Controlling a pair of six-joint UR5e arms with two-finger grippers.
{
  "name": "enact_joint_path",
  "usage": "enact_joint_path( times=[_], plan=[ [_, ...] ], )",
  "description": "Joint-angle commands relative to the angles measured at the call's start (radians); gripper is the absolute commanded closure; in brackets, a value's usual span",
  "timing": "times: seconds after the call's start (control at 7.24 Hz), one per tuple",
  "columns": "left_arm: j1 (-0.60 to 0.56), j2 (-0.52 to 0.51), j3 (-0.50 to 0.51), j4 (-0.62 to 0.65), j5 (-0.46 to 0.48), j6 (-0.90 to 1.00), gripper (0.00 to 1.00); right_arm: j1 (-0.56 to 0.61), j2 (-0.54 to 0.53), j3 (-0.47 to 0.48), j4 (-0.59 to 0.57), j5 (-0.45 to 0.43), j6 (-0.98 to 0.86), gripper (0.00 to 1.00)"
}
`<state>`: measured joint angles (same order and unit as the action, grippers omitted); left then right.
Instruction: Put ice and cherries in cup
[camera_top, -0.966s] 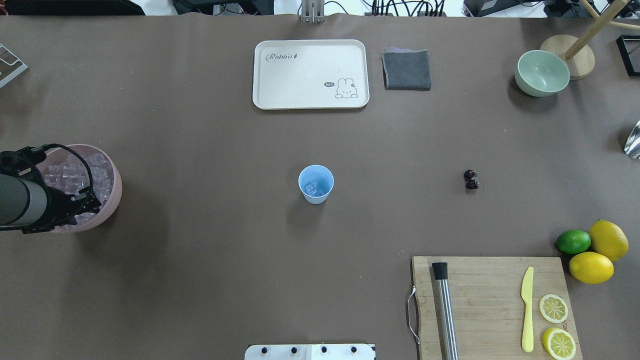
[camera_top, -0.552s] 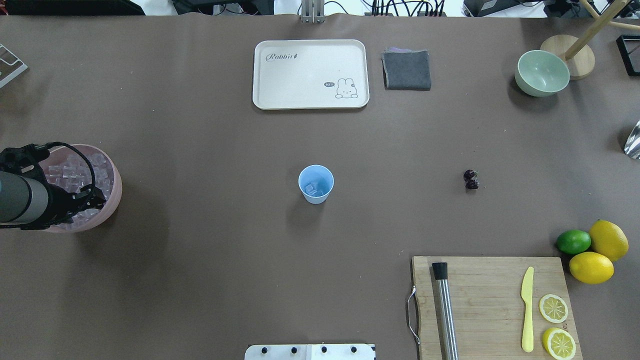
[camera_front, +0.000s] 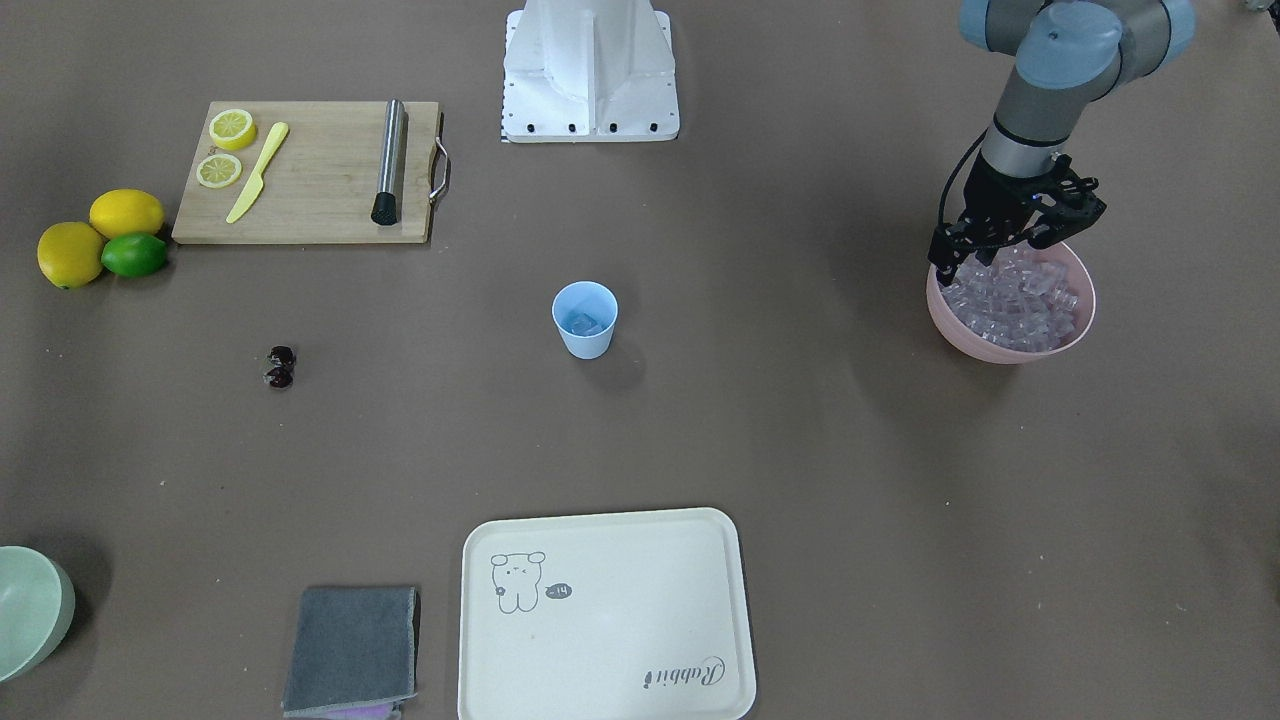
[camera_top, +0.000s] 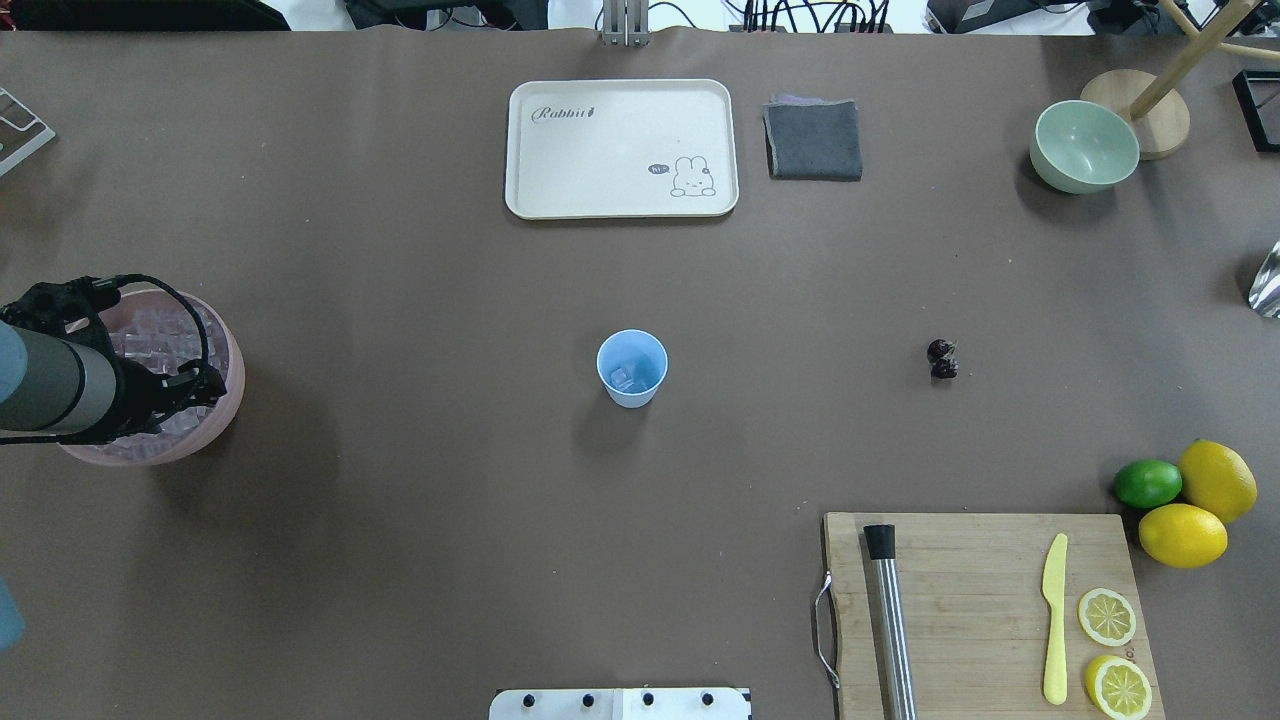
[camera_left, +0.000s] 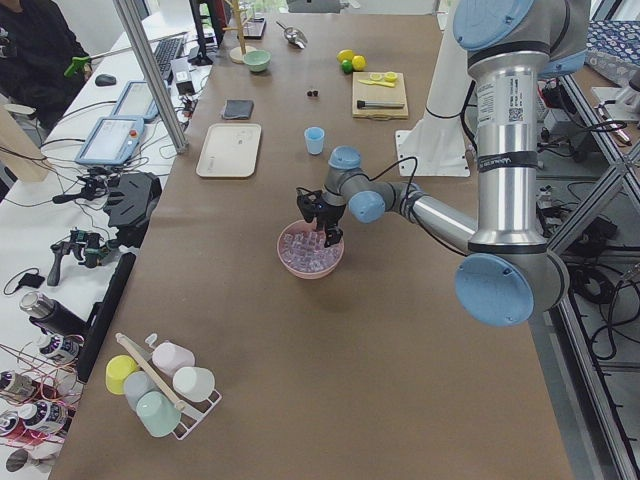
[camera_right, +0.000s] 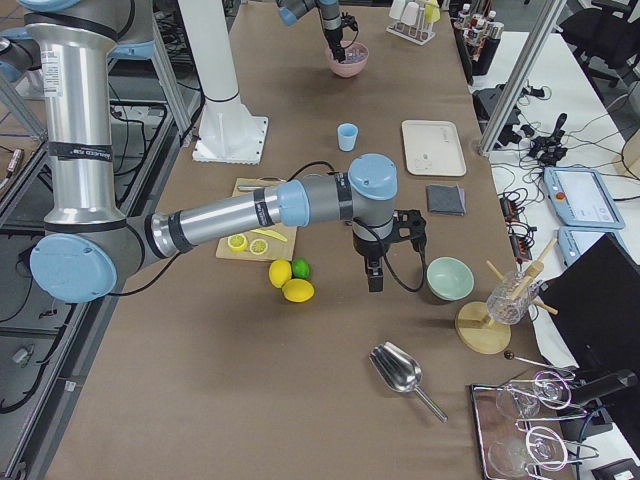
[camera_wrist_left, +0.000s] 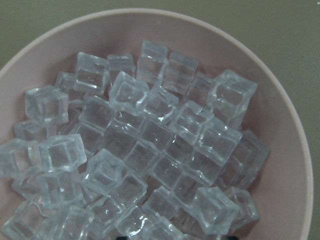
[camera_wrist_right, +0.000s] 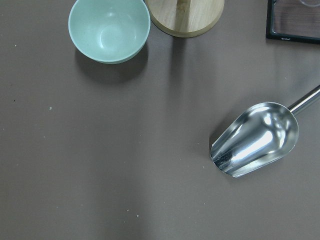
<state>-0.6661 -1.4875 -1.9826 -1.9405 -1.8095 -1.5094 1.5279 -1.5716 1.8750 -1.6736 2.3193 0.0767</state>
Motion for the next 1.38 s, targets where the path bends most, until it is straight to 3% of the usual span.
enact_joint_path(
  times=[0.0,0.55,1.24],
  plan=[
    [-0.003,0.003,0.007,0.0,-0.001,0.021,0.28,0.0,-0.001,0.001,0.0,0.0,0.0,0.0],
    [-0.001,0.003,0.011,0.0,-0.01,0.058,0.31,0.0,-0.001,0.001,0.0,-0.001,0.0,0.0],
    [-0.001,0.004,0.011,0.0,-0.019,0.06,0.98,0.0,-0.001,0.003,0.0,-0.001,0.0,0.0]
  ],
)
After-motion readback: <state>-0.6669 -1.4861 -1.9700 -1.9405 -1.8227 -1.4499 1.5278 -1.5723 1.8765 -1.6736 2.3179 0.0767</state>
